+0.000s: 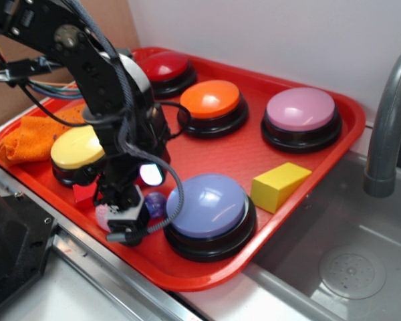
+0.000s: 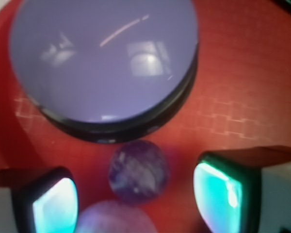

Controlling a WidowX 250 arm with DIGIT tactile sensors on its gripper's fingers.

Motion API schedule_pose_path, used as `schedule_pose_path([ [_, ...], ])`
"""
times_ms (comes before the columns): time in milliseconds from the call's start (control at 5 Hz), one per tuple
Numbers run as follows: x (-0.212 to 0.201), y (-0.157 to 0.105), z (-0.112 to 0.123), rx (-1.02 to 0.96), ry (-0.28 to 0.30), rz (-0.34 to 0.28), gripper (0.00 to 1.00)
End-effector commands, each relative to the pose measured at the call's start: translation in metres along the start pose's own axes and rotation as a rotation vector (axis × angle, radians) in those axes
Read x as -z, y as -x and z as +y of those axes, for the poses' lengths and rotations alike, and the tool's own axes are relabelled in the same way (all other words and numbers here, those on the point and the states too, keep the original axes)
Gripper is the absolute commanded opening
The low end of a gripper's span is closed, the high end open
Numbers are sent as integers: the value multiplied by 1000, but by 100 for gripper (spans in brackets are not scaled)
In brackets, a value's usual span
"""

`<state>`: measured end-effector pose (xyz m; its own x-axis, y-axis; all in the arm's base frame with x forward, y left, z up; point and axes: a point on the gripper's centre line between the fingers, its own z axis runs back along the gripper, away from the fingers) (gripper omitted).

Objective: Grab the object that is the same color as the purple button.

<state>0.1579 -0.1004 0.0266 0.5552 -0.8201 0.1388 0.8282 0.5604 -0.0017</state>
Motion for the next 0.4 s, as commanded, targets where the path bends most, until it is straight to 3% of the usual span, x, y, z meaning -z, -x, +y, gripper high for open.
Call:
schedule_pose_path([
  [0, 8, -11, 2, 14, -17, -36, 100],
  [200, 7, -9, 2, 12, -40, -79, 0],
])
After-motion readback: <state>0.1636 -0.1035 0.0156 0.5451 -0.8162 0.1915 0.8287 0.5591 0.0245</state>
